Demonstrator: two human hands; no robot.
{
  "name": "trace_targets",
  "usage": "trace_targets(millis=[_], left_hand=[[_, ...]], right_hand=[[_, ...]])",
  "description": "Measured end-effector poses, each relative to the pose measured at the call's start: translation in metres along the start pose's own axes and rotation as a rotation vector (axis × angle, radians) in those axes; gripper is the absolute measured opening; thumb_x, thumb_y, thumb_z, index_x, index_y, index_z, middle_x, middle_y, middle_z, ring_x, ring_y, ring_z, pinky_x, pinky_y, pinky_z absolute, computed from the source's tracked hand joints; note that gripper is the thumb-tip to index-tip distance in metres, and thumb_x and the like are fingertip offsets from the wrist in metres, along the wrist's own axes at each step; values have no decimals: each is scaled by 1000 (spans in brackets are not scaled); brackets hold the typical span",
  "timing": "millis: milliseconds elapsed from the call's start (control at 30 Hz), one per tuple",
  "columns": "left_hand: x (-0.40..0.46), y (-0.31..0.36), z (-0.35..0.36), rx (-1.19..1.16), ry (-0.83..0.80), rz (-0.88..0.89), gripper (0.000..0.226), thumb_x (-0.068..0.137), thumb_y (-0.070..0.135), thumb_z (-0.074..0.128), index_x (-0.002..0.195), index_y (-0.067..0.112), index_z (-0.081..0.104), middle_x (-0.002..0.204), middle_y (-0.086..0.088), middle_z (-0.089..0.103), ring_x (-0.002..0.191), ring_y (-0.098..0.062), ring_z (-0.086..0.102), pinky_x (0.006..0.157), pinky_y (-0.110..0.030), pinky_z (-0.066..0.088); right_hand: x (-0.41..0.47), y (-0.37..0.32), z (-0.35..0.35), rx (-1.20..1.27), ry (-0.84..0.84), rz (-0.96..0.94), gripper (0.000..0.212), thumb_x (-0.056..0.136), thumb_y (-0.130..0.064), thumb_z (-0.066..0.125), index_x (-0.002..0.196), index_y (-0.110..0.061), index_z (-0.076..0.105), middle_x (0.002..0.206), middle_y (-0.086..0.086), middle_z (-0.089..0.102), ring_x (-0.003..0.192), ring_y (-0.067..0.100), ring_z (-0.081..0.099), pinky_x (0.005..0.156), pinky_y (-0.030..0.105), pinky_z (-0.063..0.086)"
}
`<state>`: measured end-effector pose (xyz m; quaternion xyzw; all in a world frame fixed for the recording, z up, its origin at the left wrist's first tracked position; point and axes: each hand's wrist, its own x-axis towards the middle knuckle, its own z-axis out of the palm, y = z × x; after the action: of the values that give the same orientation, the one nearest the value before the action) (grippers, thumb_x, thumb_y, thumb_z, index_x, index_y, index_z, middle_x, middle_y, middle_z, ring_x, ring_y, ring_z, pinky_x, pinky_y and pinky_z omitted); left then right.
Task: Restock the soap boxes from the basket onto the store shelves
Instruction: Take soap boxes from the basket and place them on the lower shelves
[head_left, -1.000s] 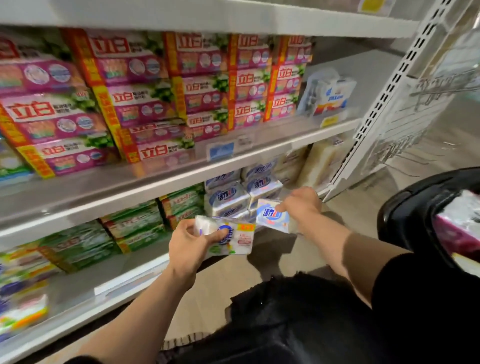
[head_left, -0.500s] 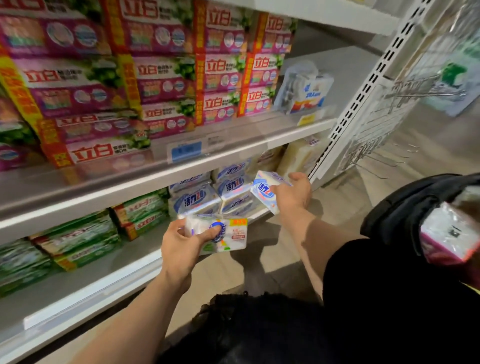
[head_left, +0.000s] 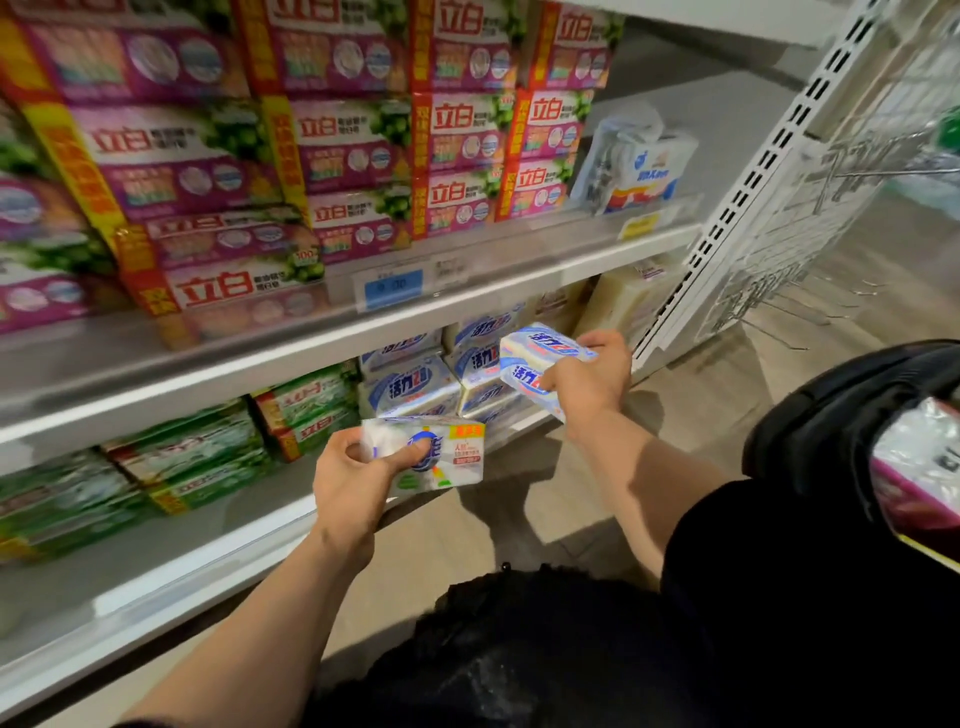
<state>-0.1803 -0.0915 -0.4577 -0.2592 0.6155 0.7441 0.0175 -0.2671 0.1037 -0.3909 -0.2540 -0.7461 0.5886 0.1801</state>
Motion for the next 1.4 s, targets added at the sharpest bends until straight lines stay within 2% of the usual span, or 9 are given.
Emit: trace_targets(millis=[133,267,500,700,900,1000,1133,1300,1400], left_hand=[[2,0,-8,-12,54,8,77,40,35,95,105,10,64,97,-9,73,88,-27,72,82,-47,58],[3,0,-10,-34,64,-2,65,53,20,94,107,7,61,97,-10,73,88,-26,72,83,-47,58],[5,-5,-5,-37,46,11,60,59,12,90,110,5,58,99,-11,73,86,-25,73,75,-39,60],[1,-3,3,-54,24,18,56,64,6,87,111,3,56,96,-10,72,72,-15,73,54,-21,54],[1,-2,7,-60,8,21,55,63,6,86,109,5,56,96,-9,71,71,-15,73,53,-21,55],[2,-3,8,-61,4,21,58,61,8,87,110,5,56,98,-9,71,78,-20,73,56,-25,57],[1,-2,9,-68,-3,28,67,53,16,87,111,4,56,99,-10,72,82,-24,73,64,-32,60],[-4,1,-1,-102,0,16,75,46,21,87,113,4,57,101,-12,73,88,-27,73,76,-40,59],[-11,5,-15,-140,13,18,72,48,16,85,113,3,55,101,-13,72,89,-28,72,69,-35,58]], right_hand=[[-6,-7,9,64,-153,-60,54,55,23,61,85,-18,44,80,-3,49,67,12,52,46,19,44],[-3,-3,16,-23,-390,-71,53,55,27,54,82,-18,43,84,0,51,73,15,52,43,20,41],[17,8,15,-1,-329,-40,63,66,29,48,115,-11,53,111,2,53,95,15,52,48,19,50],[38,29,27,-99,-127,43,77,69,23,59,135,-11,40,125,9,54,104,25,58,82,30,52],[37,40,33,-33,-156,87,38,73,12,70,97,-13,56,102,12,67,96,28,66,83,42,56],[37,41,35,-15,-250,50,44,74,11,70,108,-14,58,111,7,67,100,19,64,89,37,54],[33,42,41,-134,-316,44,75,84,-3,66,147,-27,34,143,0,47,127,20,49,105,40,43],[24,42,35,-193,-283,147,83,90,-19,65,153,-22,11,153,3,34,139,25,35,111,37,30],[11,30,34,-321,-235,101,83,86,-23,70,150,-11,19,147,11,42,134,30,41,108,39,35]])
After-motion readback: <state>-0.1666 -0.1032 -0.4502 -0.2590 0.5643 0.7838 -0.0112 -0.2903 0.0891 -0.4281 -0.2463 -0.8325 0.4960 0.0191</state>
